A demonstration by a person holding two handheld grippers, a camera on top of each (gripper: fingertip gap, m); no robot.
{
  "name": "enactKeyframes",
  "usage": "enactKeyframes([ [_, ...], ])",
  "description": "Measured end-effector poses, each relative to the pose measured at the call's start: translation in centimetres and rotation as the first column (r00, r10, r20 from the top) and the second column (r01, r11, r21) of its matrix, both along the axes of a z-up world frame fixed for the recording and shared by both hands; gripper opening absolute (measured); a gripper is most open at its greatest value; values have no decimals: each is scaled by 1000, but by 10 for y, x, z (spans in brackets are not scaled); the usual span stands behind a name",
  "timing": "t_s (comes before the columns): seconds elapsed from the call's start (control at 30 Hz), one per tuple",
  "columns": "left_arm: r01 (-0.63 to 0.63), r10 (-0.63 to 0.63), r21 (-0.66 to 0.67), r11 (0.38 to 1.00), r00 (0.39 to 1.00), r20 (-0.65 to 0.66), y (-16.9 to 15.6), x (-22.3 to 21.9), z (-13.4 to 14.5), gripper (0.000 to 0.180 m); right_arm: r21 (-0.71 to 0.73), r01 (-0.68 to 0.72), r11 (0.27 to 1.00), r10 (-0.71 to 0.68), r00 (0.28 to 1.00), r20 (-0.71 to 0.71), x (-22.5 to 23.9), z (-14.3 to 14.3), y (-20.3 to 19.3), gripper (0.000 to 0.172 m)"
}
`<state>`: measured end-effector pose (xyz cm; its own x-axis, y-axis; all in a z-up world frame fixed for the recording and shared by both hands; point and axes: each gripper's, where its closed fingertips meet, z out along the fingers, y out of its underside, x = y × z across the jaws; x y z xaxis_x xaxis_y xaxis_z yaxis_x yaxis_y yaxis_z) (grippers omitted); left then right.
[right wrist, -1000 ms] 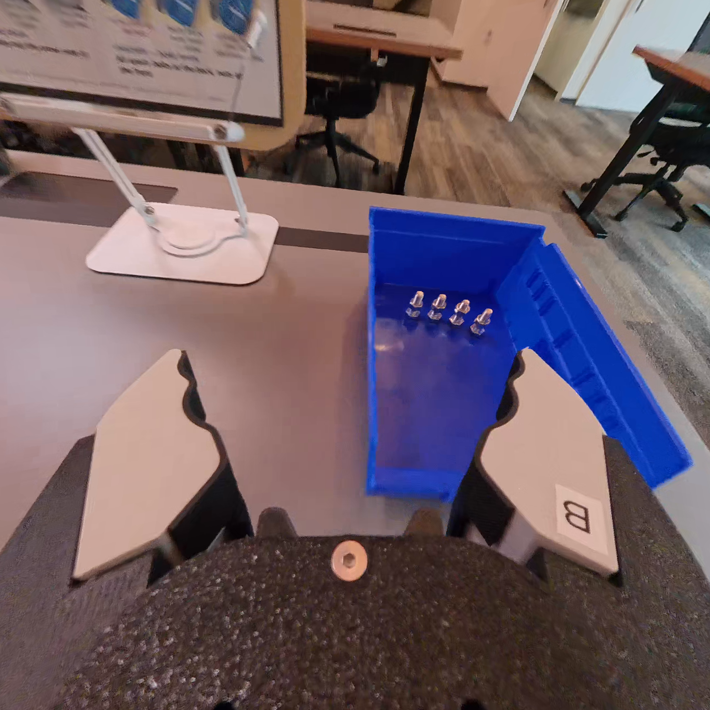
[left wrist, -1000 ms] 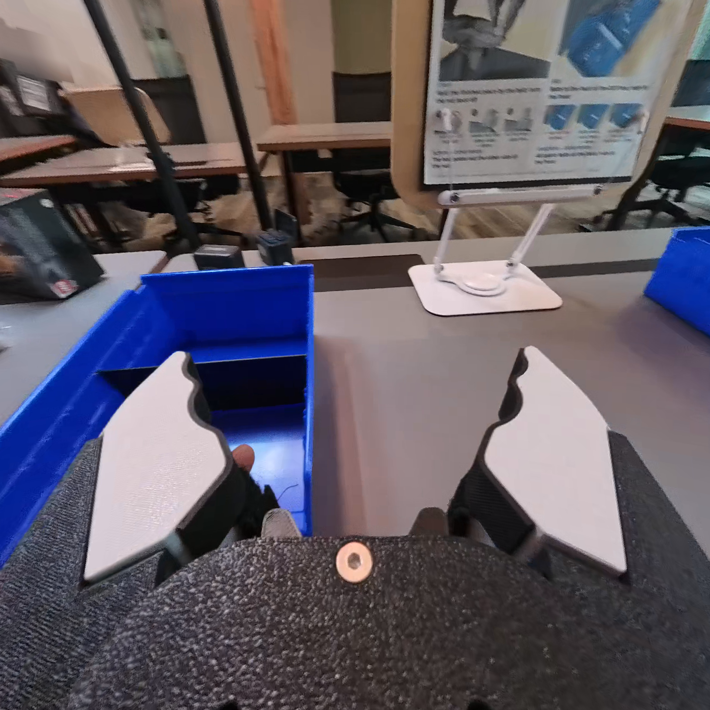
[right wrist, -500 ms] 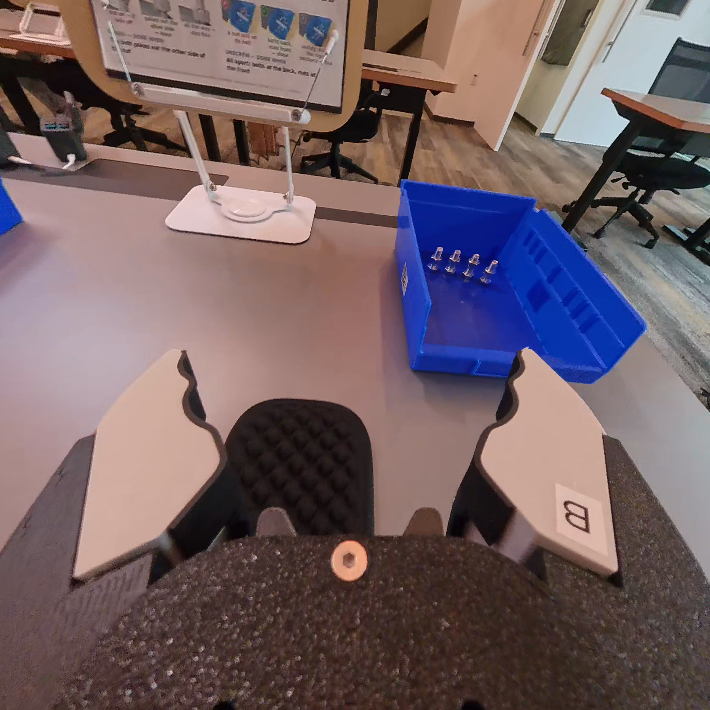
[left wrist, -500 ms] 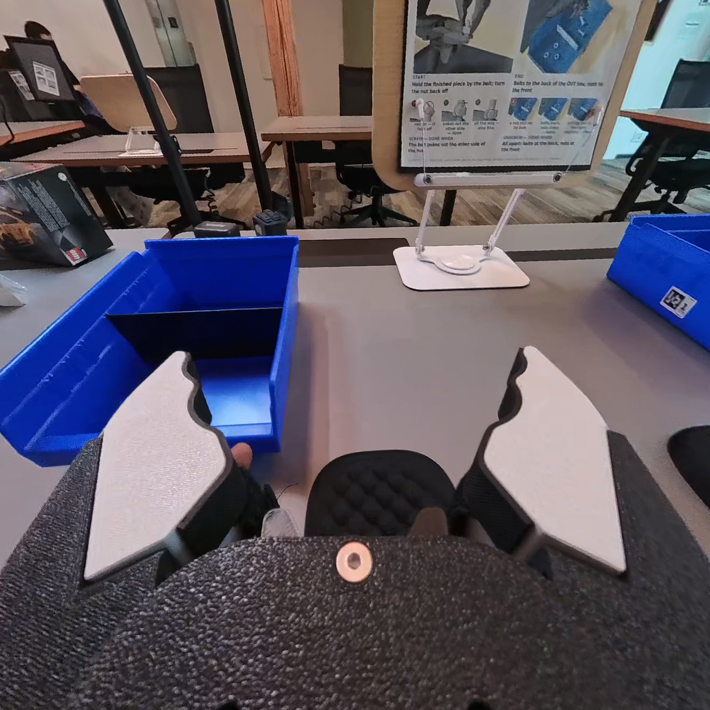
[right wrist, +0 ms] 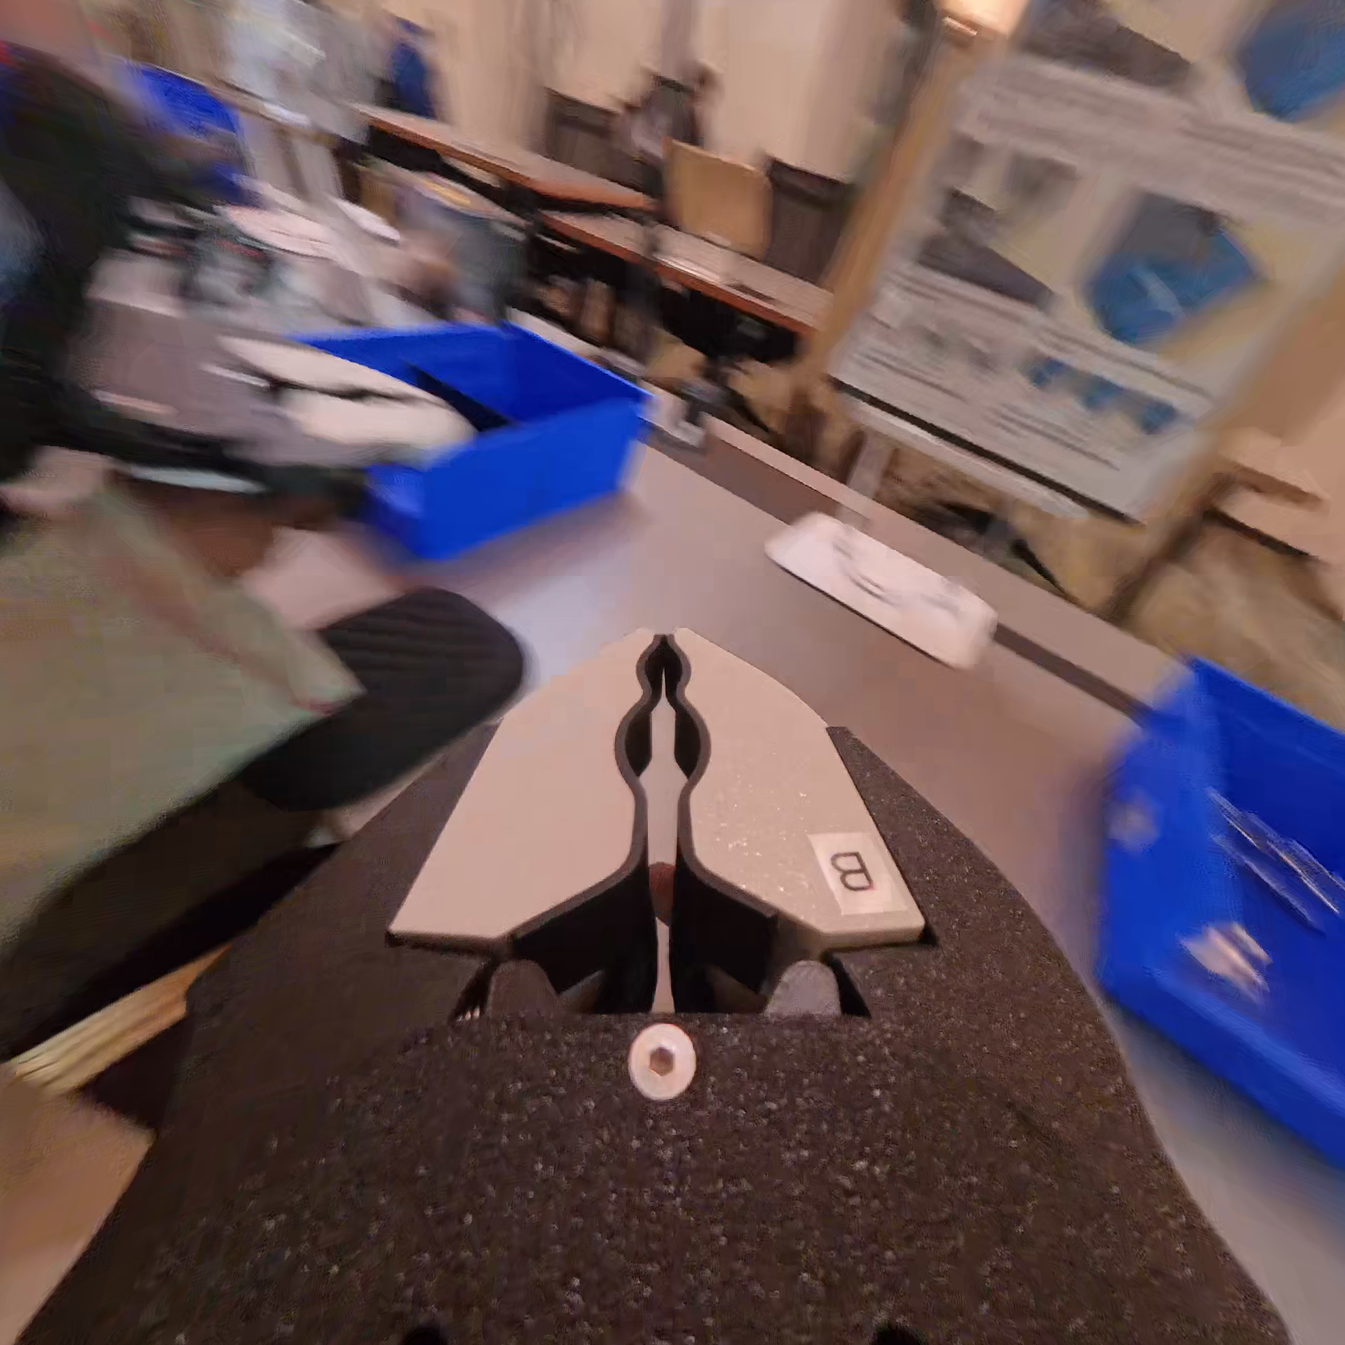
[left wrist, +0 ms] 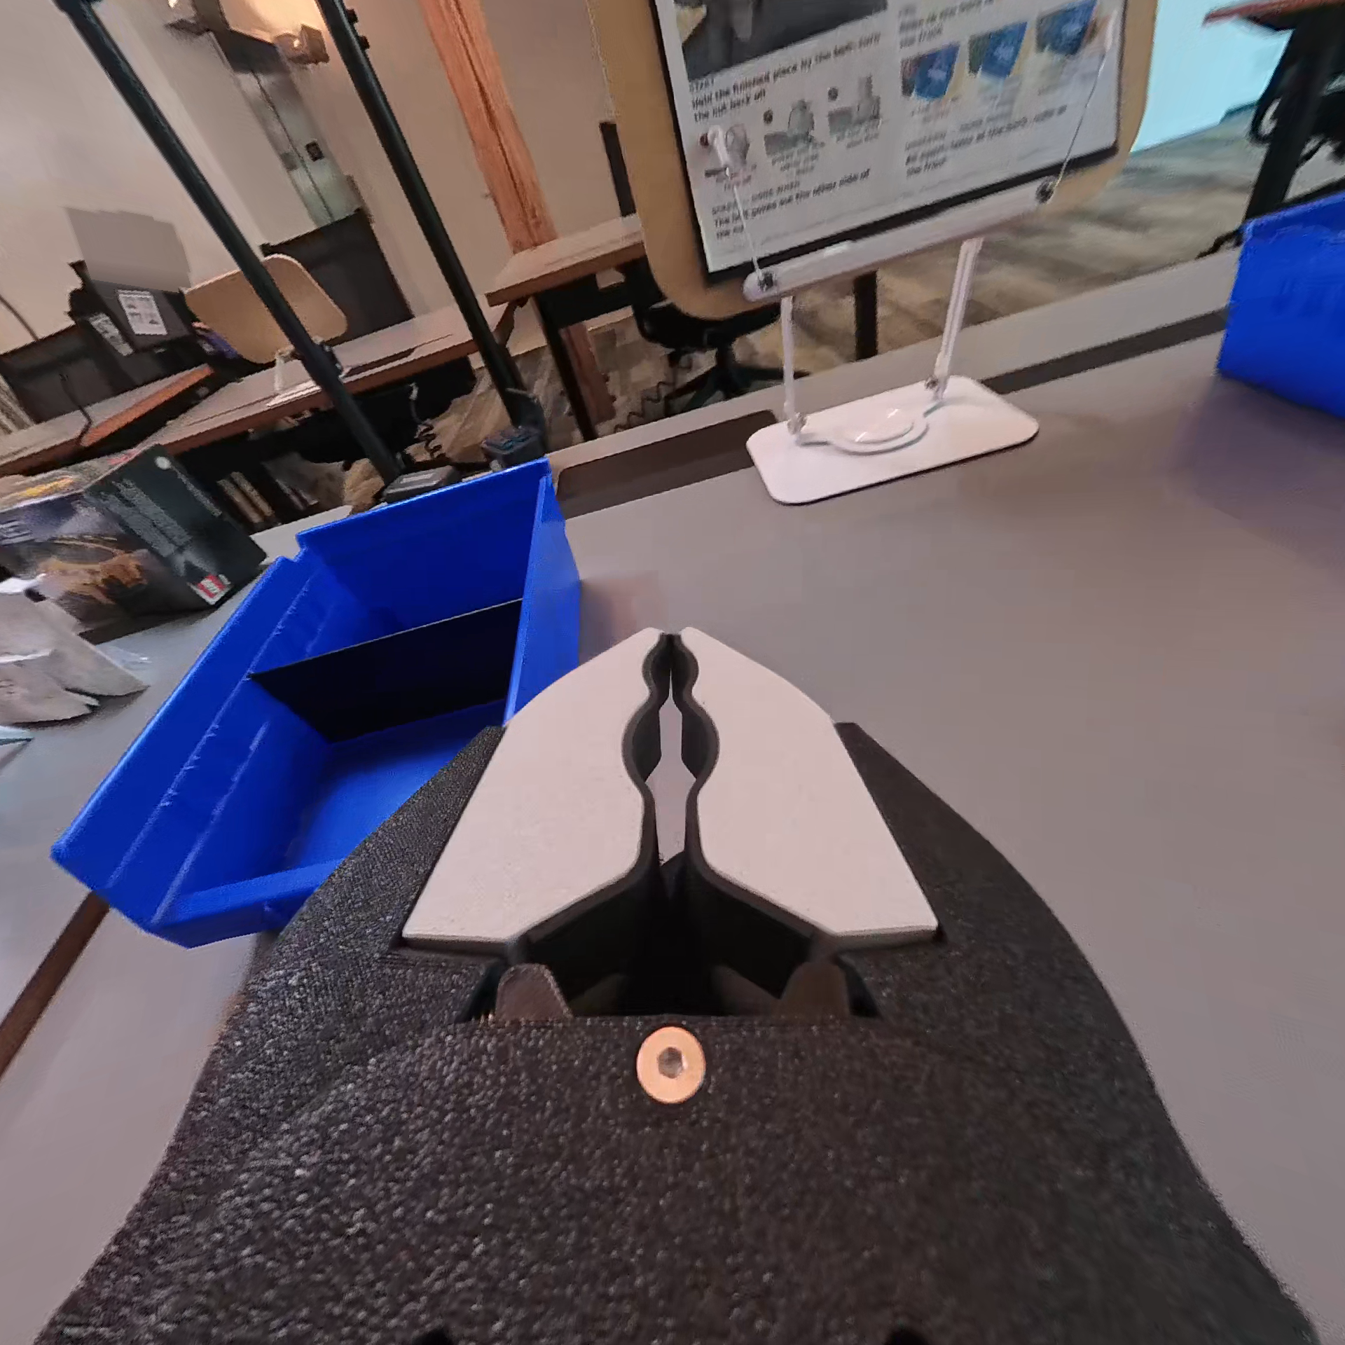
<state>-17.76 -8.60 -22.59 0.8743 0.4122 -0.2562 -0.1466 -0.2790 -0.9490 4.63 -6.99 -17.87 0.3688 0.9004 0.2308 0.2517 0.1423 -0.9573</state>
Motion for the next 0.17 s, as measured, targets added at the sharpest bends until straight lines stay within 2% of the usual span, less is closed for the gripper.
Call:
enactKeyframes([
  [0.1,-33,30,-64,997,999,-44,9,-1,-10,0,64,-301,951,298,953,51,-50,7,-93,0],
  [0.17,-37,31,-87,995,997,-66,16,3,-14,0,132,-400,907,385,915,125,-71,1,-132,0],
])
